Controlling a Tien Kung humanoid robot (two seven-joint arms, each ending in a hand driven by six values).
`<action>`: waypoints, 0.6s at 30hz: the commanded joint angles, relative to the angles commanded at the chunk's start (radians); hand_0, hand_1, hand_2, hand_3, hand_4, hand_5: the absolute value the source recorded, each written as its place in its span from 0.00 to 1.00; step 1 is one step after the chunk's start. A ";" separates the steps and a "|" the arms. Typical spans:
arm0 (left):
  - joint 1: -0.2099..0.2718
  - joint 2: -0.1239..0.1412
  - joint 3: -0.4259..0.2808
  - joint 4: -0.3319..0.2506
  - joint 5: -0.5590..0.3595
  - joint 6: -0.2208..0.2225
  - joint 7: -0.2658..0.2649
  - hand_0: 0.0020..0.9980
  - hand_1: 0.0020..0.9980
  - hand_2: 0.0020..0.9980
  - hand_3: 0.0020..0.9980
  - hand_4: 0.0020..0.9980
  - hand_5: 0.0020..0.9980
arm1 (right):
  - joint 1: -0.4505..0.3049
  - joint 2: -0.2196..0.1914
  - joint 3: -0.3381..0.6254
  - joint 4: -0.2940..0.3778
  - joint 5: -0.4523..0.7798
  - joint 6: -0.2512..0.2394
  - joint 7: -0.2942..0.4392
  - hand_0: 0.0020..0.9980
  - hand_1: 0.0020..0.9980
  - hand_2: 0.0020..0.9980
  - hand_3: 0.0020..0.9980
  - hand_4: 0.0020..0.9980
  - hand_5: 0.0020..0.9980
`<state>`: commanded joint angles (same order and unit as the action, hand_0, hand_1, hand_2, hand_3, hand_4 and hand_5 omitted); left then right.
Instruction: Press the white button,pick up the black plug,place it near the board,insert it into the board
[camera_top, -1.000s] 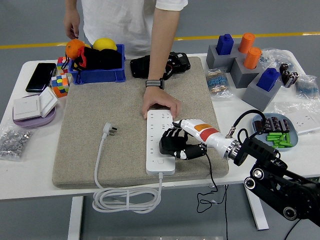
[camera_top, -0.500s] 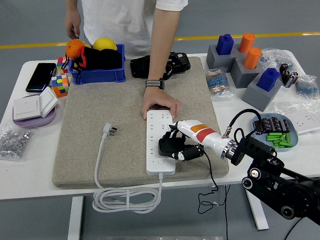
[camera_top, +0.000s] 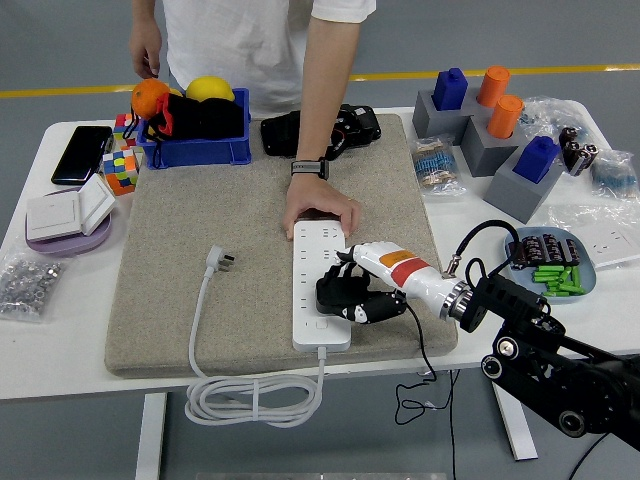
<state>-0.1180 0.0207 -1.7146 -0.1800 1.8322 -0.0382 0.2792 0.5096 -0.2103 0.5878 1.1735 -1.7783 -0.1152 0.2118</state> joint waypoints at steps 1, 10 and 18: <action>0.000 0.000 0.001 0.000 -0.001 0.000 0.000 0.47 0.50 0.50 0.59 0.56 0.26 | 0.000 0.000 -0.002 -0.002 0.001 0.000 0.001 0.33 0.25 0.28 0.49 0.74 0.00; 0.001 -0.001 0.000 0.000 -0.001 0.000 0.000 0.47 0.50 0.50 0.59 0.56 0.27 | -0.001 0.002 -0.005 -0.018 0.005 0.000 0.005 0.33 0.25 0.28 0.49 0.74 0.00; 0.000 -0.002 0.002 0.000 -0.004 0.000 0.000 0.47 0.50 0.50 0.59 0.56 0.27 | -0.001 0.002 -0.002 -0.012 0.014 0.009 0.010 0.41 0.30 0.33 0.52 0.77 0.00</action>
<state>-0.1176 0.0191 -1.7125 -0.1800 1.8279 -0.0378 0.2790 0.5084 -0.2083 0.5854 1.1611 -1.7641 -0.1064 0.2214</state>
